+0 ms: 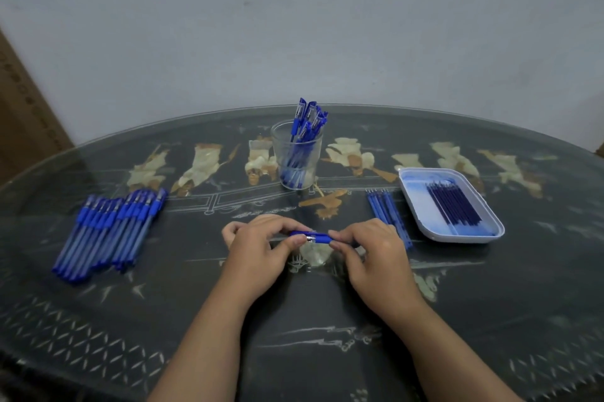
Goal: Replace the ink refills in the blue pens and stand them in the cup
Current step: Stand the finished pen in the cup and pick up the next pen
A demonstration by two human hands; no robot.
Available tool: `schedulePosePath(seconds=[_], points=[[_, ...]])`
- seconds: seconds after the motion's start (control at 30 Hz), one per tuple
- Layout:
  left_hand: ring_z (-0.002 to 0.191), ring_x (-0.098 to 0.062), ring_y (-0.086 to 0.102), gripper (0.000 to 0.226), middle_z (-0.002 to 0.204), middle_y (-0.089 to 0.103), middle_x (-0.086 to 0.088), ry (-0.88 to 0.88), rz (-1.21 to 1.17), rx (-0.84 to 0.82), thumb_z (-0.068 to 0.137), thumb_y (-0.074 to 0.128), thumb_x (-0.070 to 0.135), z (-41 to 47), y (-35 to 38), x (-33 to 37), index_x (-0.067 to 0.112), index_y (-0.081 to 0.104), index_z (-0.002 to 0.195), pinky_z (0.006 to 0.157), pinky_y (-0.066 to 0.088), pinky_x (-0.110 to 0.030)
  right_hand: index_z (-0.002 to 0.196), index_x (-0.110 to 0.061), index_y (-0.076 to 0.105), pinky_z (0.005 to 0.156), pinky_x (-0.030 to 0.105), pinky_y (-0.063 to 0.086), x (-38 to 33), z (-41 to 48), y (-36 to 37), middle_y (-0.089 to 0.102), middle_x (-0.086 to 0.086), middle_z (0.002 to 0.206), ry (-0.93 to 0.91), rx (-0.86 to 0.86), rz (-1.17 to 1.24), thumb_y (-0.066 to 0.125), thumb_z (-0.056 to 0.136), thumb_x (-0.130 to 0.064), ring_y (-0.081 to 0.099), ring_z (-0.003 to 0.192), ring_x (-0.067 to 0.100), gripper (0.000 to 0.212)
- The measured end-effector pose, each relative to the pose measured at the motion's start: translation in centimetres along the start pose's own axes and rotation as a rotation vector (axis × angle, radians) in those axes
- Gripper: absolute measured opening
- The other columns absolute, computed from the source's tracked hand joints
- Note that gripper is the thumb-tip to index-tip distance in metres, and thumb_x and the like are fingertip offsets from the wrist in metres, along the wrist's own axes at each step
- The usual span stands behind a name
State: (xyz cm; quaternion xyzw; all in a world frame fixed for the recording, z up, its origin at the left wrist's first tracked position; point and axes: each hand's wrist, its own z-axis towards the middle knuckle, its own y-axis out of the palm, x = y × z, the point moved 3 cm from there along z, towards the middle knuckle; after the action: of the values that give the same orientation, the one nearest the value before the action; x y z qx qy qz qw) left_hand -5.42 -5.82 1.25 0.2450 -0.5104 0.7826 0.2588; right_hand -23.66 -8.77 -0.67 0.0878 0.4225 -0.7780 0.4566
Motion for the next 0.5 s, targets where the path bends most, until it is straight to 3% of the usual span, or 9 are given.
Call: schedulePosePath(seconds=[0.2, 0.27, 0.4, 0.5], points=[[0.103, 0.012, 0.049, 0.029, 0.1, 0.055, 0.046, -0.024, 0.001, 0.002, 0.085, 0.071, 0.032, 0.0, 0.3, -0.3, 0.055, 0.061, 0.071, 0.089, 0.01, -0.011, 0.08, -0.02, 0.068, 0.072, 0.027, 0.037, -0.2, -0.1, 0.0, 0.061, -0.016, 0.076, -0.037, 0.023, -0.012, 0.072, 0.08, -0.011, 0.049, 0.077, 0.005, 0.009], [0.102, 0.011, 0.049, 0.029, 0.09, 0.062, 0.038, -0.04, -0.008, 0.006, 0.086, 0.07, 0.032, 0.0, 0.2, -0.4, 0.054, 0.061, 0.071, 0.089, 0.01, -0.011, 0.079, -0.019, 0.067, 0.071, 0.028, 0.037, -0.3, 0.0, -0.1, 0.061, -0.015, 0.074, -0.052, 0.039, -0.023, 0.071, 0.08, -0.011, 0.049, 0.076, 0.005, 0.009], [0.103, 0.014, 0.046, 0.026, 0.089, 0.063, 0.029, -0.042, 0.009, 0.002, 0.089, 0.066, 0.03, 0.0, 0.5, -0.1, 0.051, 0.06, 0.074, 0.083, 0.014, -0.026, 0.076, -0.018, 0.065, 0.072, 0.026, 0.032, -0.6, 0.0, 0.0, 0.061, -0.014, 0.073, -0.082, 0.054, -0.044, 0.07, 0.082, -0.011, 0.049, 0.076, 0.007, 0.011], [0.099, 0.007, 0.056, 0.033, 0.085, 0.067, 0.022, -0.112, -0.081, 0.068, 0.095, 0.058, 0.031, 0.1, 0.2, -1.5, 0.052, 0.063, 0.069, 0.096, 0.023, -0.031, 0.072, -0.017, 0.064, 0.072, 0.03, 0.035, -0.2, 0.0, -0.4, 0.06, -0.013, 0.071, -0.046, 0.109, -0.046, 0.068, 0.082, -0.012, 0.05, 0.074, 0.01, 0.012]])
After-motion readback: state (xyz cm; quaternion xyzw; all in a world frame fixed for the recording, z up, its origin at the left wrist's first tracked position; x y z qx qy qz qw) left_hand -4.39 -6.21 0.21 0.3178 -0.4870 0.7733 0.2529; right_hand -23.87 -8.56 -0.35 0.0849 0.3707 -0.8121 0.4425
